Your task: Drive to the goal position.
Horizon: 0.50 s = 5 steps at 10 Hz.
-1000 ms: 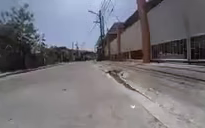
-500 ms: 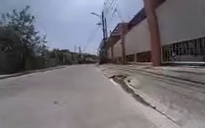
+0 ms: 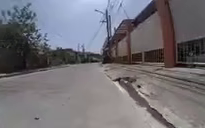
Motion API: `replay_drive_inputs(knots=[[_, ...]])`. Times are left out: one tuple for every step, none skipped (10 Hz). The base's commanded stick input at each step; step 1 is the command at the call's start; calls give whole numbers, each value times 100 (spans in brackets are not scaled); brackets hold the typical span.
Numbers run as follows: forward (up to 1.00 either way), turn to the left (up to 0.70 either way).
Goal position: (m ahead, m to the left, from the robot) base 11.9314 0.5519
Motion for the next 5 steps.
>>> replay_drive_inputs(knots=[[100, 4], [100, 4], [100, 5], [100, 5], [78, 4]])
